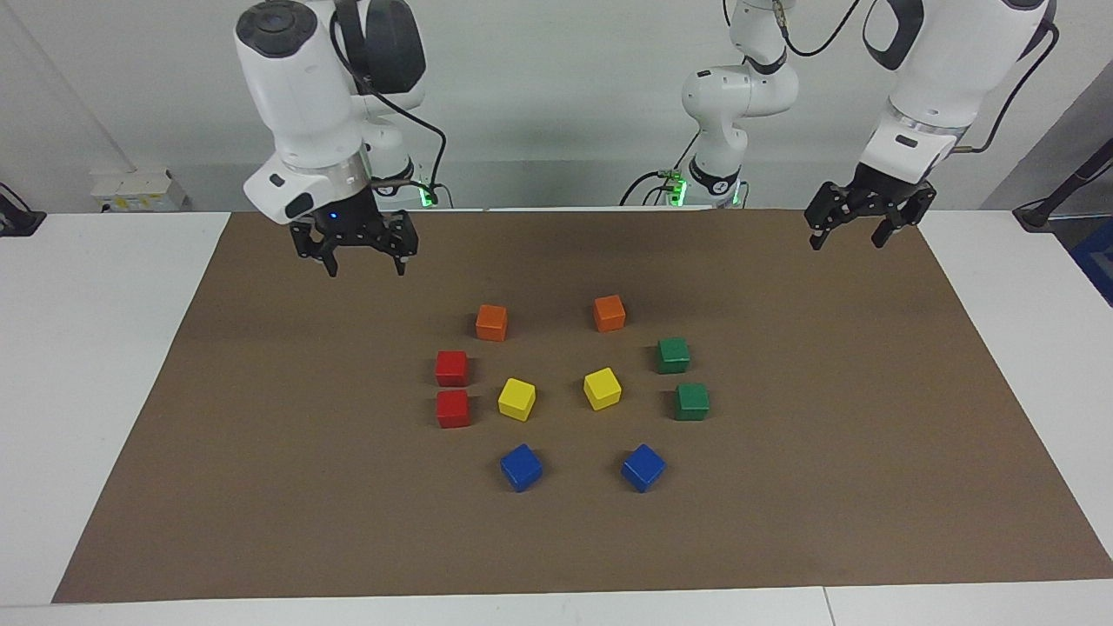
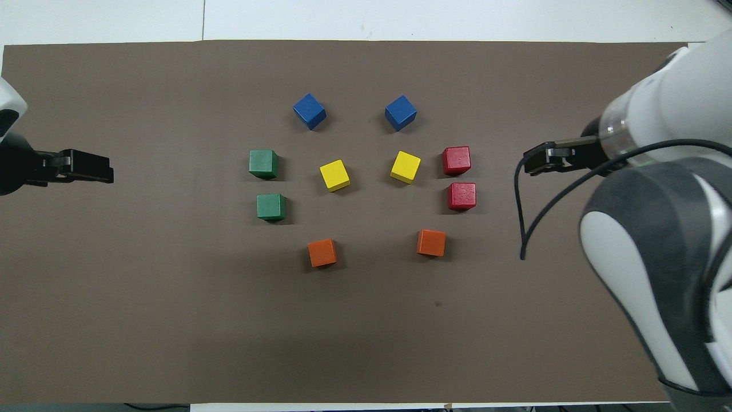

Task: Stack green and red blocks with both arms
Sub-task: 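Reach the left gripper to a green cube while the right reaches a red cube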

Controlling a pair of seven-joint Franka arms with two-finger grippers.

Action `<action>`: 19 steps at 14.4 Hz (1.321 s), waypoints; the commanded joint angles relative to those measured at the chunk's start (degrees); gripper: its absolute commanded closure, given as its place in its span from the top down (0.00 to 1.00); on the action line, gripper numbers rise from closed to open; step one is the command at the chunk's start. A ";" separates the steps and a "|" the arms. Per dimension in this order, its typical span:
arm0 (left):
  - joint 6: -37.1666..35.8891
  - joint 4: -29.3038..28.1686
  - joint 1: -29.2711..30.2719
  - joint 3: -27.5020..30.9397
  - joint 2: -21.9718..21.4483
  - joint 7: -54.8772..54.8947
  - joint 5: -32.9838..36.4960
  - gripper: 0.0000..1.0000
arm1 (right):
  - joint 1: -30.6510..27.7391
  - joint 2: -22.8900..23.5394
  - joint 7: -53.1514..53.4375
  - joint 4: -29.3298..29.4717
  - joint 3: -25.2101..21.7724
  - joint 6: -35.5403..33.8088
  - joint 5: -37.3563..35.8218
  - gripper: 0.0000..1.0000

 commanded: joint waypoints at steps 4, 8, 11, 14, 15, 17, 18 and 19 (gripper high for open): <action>14.04 -12.36 -7.56 0.58 -0.92 -2.65 -0.62 1.00 | 2.19 8.23 3.72 2.05 -0.19 7.81 0.53 0.95; 19.83 -15.35 -11.69 0.58 3.37 -5.00 -0.70 1.00 | 2.72 8.15 4.95 -2.60 -0.19 12.81 0.45 0.95; 23.36 -16.68 -13.63 0.67 6.63 -6.51 -0.70 1.00 | 2.80 7.44 5.82 -6.48 -0.10 16.70 0.53 0.95; 26.69 -18.69 -15.56 0.67 8.30 -8.35 -0.70 1.00 | 2.89 7.00 6.18 -9.37 -0.10 18.45 0.53 0.95; 28.62 -19.31 -16.35 0.67 9.62 -9.58 -0.70 1.00 | 2.89 6.48 6.18 -10.78 -0.10 19.50 0.53 0.95; 31.27 -21.15 -16.62 0.67 10.42 -10.21 -0.70 1.00 | 2.89 5.42 7.05 -13.85 -0.10 21.18 0.53 0.95; 32.50 -22.38 -16.88 0.76 10.34 -10.29 -0.62 1.00 | 3.33 4.72 8.45 -15.43 0.08 22.14 0.53 0.95; 33.20 -23.18 -16.88 0.76 10.42 -10.38 -0.62 1.00 | 4.46 4.11 9.25 -17.71 0.08 24.24 0.62 0.95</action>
